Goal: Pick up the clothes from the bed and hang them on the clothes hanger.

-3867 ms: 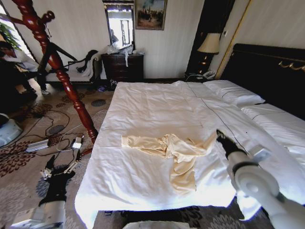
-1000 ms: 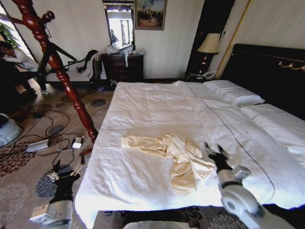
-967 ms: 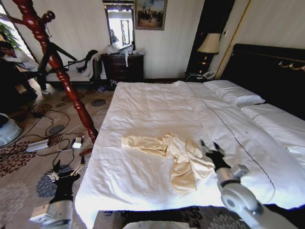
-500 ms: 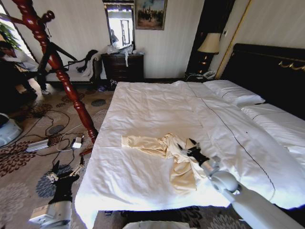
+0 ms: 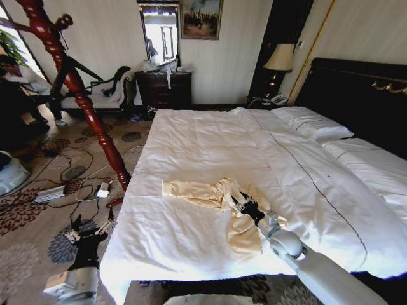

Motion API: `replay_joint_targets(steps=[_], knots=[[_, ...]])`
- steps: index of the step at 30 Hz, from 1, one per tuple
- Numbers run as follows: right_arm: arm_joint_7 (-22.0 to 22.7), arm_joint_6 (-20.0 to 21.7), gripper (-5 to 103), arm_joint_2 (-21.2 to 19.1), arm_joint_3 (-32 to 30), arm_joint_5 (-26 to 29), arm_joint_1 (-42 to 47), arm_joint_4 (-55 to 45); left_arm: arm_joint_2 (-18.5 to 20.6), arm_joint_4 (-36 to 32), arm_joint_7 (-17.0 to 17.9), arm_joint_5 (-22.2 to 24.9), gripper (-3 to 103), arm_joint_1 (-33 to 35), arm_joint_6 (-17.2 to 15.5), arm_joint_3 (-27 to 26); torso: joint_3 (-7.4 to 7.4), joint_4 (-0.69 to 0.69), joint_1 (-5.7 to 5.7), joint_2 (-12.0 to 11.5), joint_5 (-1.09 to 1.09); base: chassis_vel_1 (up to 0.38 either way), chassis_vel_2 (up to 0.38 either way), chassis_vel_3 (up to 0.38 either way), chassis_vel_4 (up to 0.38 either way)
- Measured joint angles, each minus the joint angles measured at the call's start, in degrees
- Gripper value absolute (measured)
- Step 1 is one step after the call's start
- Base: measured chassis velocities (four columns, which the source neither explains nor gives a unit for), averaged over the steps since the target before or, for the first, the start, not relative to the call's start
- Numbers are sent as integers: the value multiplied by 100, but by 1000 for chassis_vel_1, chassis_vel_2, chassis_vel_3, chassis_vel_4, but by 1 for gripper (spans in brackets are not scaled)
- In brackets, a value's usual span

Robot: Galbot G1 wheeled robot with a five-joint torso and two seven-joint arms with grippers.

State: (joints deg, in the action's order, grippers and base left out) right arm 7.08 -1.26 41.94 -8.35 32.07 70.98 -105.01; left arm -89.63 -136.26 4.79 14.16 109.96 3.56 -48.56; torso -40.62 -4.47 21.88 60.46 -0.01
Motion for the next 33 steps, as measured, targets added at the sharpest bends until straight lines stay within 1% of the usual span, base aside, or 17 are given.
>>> replay_joint_targets(steps=[1,2,4,8,9,10,17,18,20,23,24,25,26,28,29,32,33], knots=[[8,0,35,1,1,-19,0,21,-2,3,0,0,100,0,0,3,0,0,0,0,0,0,0,0,0],[10,0,35,3,1,-28,0,31,-4,4,0,0,100,-1,0,4,0,0,0,0,0,0,0,0,0],[13,0,30,8,2,-43,0,46,-5,7,0,-2,100,1,0,6,0,0,0,0,0,0,0,0,0],[38,25,8,12,4,-73,0,70,-3,6,2,-2,100,5,0,6,0,0,0,0,0,0,0,0,0],[38,25,8,12,4,-73,0,70,-3,6,2,-2,100,5,0,6,0,0,0,0,0,0,0,0,0],[47,34,3,12,6,-84,-3,81,-4,5,1,-2,100,6,0,5,0,0,0,0,0,0,0,0,0],[51,33,-3,14,-8,-188,13,118,-22,-13,2,-27,100,24,0,10,0,0,0,0,1,0,0,0,0],[52,26,7,13,-18,-199,27,118,-25,-19,2,-31,100,27,0,10,0,0,0,0,1,0,0,0,0],[52,23,7,13,-22,-205,32,117,-27,-20,2,-37,100,29,0,11,0,0,0,0,1,0,0,0,0],[53,12,23,13,-30,-231,31,133,-42,-23,1,-56,100,32,3,21,0,0,0,0,0,0,0,0,0],[53,12,23,13,-30,-231,31,133,-42,-23,1,-56,100,32,3,21,0,0,0,0,0,0,0,0,0],[53,9,28,15,-30,-243,26,151,-48,-23,2,-66,100,32,4,25,0,0,0,0,0,0,0,0,0],[53,7,28,17,-30,-251,22,165,-50,-24,2,-72,100,33,5,28,0,0,0,0,1,0,0,0,0],[53,3,39,23,-23,-270,8,198,-54,-29,1,-80,100,36,6,30,0,0,0,0,1,0,0,0,0],[53,3,39,23,-23,-270,8,198,-54,-29,1,-80,100,36,6,30,0,0,0,0,1,0,0,0,0],[52,1,56,40,-5,-276,-17,230,-55,-35,2,-81,100,39,7,27,0,0,0,0,0,0,0,0,0],[52,1,64,48,-3,-276,-26,240,-55,-36,2,-82,100,39,7,26,0,0,0,0,0,0,0,0,0]])
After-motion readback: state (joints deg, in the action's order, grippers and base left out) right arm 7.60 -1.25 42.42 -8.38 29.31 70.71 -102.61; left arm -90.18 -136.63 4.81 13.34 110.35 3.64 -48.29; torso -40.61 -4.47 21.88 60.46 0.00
